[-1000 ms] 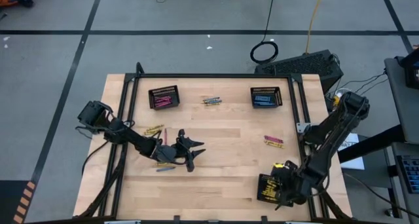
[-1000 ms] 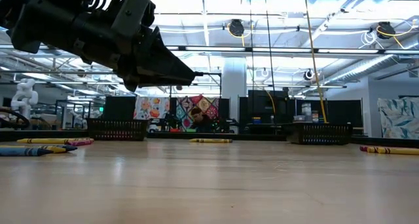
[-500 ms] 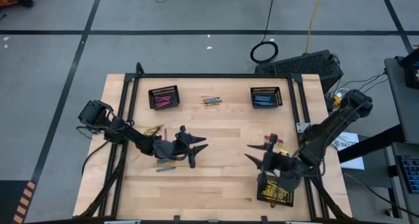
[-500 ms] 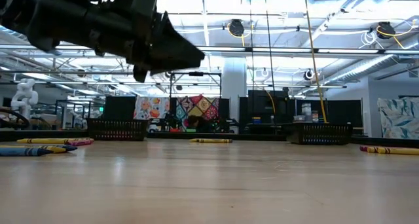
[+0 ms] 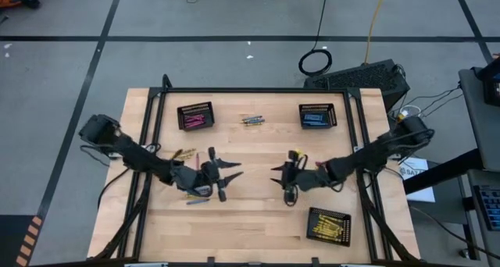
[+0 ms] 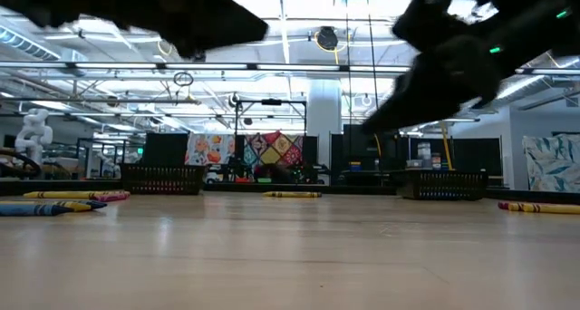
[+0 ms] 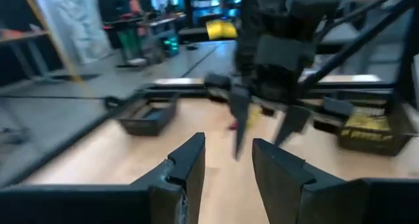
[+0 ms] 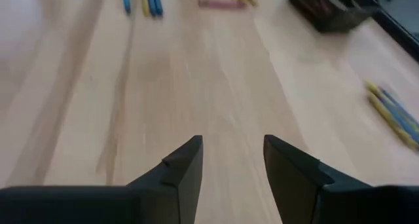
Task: Sort crayons
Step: Put the yellow crayon into the bottom black bin
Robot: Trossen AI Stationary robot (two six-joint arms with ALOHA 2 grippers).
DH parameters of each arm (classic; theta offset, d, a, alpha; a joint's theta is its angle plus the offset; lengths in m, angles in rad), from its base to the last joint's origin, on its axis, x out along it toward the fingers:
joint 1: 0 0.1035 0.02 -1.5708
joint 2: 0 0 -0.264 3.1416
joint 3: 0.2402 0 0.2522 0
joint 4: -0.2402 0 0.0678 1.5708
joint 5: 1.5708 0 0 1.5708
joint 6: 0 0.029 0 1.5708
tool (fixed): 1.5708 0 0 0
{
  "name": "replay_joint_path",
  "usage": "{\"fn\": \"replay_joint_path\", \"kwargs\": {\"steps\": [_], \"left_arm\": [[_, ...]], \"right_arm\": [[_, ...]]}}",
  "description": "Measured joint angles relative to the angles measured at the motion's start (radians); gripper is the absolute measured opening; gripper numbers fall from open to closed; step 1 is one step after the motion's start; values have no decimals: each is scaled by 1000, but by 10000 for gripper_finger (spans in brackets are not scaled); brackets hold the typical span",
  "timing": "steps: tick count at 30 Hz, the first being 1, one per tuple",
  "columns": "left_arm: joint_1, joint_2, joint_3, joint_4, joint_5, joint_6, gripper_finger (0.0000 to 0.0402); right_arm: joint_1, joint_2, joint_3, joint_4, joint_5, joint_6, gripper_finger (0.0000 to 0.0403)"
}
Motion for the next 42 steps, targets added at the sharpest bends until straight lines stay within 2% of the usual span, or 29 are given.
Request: {"fn": "replay_joint_path", "kwargs": {"steps": [2,5,8,11,14,17,21,24,33,39,42], "left_arm": [[-17,-94,21,-164,-55,6,132],[-48,-220,89,-519,-106,-35,132],[-76,-283,190,-891,-145,-171,132],[-100,-290,293,-1216,-155,-373,132],[-121,-280,358,-1504,-122,-609,132],[-127,-277,375,-1739,-26,-824,132],[-130,-276,375,-1987,66,-1106,132],[-129,-278,357,-2059,113,-1212,132],[-76,-277,254,-2079,299,-1286,140],[21,-277,164,-2035,430,-1286,196],[77,-277,127,-2034,457,-1281,226]], "right_arm": [[-33,60,0,145,-28,-21,146],[-69,155,0,378,-107,-52,146],[-88,232,5,532,-202,-67,146],[-93,274,18,560,-254,-76,146],[-94,295,29,555,-255,-76,146],[-94,297,36,553,-255,-80,146],[-94,287,36,553,-253,-120,146],[-94,278,36,552,-253,-131,146],[-94,275,36,550,-252,-135,146],[-95,275,36,550,-253,-144,146],[-97,275,36,550,-253,-146,146]]}}
